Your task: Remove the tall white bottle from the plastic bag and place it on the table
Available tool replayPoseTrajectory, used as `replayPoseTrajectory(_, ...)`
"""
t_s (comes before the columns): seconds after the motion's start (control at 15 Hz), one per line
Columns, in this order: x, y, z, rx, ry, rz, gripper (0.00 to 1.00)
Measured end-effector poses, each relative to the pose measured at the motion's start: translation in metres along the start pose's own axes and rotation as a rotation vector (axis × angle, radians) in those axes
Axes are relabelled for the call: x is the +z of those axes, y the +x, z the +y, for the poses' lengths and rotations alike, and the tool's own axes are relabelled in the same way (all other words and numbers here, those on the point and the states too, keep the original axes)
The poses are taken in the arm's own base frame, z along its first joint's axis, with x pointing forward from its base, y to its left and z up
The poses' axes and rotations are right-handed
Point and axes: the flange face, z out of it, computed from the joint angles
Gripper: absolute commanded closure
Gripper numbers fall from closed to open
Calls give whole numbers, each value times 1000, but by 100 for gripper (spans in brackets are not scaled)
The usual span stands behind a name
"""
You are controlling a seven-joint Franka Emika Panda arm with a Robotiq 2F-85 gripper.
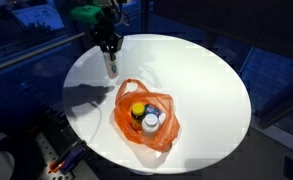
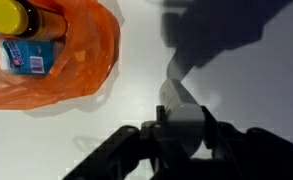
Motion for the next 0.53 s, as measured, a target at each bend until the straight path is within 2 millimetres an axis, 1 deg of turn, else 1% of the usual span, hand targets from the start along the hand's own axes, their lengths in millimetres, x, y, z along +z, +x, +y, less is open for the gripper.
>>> replayPoseTrajectory(0.13,19,1,-2,-3,3,-34,89)
replayPoseTrajectory(0.27,32,3,-3,-5,6,-41,89)
replayPoseTrajectory(0.53,47,11,-4,-7,12,0,89)
